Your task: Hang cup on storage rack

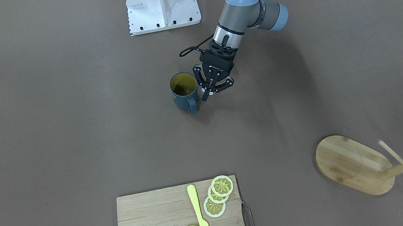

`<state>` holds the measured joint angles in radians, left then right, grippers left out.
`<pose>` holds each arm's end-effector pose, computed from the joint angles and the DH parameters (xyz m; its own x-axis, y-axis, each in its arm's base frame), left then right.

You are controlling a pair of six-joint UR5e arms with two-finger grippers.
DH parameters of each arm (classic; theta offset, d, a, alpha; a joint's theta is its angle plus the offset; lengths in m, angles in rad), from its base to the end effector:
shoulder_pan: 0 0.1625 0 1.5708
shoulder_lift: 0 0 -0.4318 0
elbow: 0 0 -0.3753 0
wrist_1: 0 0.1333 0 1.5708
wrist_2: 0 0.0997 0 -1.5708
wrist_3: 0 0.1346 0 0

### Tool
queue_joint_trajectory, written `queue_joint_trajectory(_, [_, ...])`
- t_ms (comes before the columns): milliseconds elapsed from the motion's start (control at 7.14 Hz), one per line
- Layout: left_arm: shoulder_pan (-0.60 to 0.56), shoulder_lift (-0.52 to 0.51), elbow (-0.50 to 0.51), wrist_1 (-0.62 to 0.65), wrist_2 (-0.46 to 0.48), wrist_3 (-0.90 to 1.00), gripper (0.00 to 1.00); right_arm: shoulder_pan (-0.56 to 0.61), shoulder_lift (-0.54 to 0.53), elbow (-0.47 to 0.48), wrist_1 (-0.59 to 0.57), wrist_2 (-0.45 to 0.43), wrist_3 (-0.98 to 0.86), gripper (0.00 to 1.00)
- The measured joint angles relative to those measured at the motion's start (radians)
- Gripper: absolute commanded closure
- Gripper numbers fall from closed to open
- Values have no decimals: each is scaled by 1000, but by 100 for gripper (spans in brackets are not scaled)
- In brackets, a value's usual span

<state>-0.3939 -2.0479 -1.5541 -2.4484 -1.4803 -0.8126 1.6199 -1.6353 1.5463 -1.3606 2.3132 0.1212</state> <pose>0.5794 -0.3984 0.3132 0.4733 0.5449 -0.6922 0.1900 0.7041 0.6842 0.0647 -0.4543 0.7132 0.7287 0.0747 0.6808 -0.1378 0.9897 0.0389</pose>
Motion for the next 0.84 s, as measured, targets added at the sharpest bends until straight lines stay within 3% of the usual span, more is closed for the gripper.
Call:
queue_joint_trajectory(140, [-2, 1, 0, -8, 0, 1, 32, 0, 0, 0, 0, 0, 0, 0])
queue_joint_trajectory(560, [-58, 1, 2, -23, -16, 47, 32, 0, 0, 0, 0, 0, 1, 0])
queue_joint_trajectory(840, [-112, -1, 10, -22, -81, 133, 32, 0, 0, 0, 0, 0, 11, 0])
